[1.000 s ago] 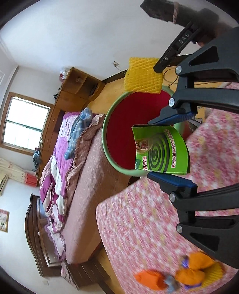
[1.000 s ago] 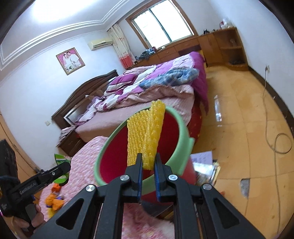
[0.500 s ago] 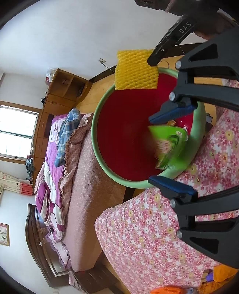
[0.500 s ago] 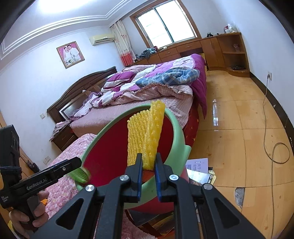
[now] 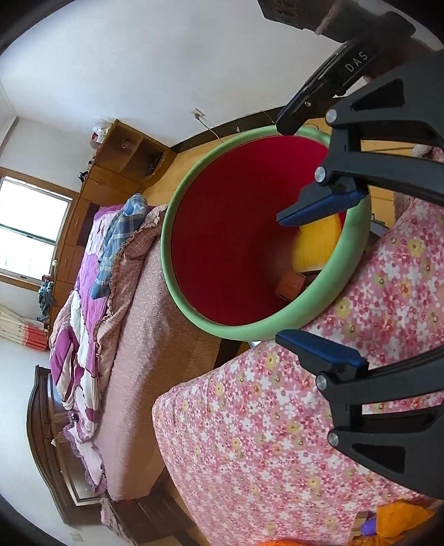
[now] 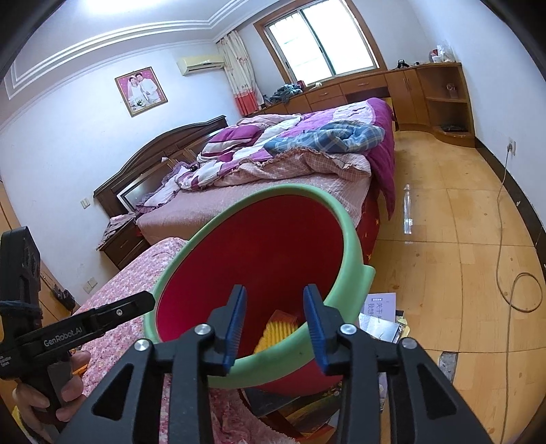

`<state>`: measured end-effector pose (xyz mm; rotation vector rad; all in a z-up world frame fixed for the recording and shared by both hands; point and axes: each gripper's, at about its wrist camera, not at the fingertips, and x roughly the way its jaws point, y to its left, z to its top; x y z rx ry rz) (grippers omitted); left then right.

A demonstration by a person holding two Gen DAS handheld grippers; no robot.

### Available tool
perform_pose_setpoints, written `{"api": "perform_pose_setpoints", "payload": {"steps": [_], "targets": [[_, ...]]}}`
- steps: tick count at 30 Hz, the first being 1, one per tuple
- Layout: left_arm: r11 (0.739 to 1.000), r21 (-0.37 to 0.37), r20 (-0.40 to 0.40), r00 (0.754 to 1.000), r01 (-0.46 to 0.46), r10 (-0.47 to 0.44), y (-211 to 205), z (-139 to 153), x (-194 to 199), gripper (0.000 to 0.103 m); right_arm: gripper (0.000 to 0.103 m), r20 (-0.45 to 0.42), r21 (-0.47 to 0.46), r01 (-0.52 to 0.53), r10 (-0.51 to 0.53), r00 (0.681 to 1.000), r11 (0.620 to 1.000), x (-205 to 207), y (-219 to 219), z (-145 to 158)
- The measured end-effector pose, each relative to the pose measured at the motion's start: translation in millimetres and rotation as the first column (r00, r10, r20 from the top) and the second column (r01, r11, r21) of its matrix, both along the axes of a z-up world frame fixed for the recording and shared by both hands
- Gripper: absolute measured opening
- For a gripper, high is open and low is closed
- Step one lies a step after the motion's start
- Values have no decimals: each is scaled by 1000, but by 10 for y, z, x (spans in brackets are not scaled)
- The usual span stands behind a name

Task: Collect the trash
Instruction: 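Move both open tools back over the items on the bed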

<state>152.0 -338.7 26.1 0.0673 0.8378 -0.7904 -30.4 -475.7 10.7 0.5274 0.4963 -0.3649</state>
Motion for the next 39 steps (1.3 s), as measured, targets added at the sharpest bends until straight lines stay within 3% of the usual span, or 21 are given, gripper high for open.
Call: {"api": "perform_pose_setpoints", "payload": {"steps": [9,20,39], "targets": [[1000,-9,15,1000,-14,14,198,143,-170,63,45,4,-3,-4,4,1000,1000,-5,19,29],[998,-13,26,998,-59,60,528,302,-316,63,51,18,-38,-38,39,999,999,-46,331,314],[969,-62,52,969,-238,242,1642,636,-544,63,57,48,-84,-177,181,982,981,-100,1209,813]]}}
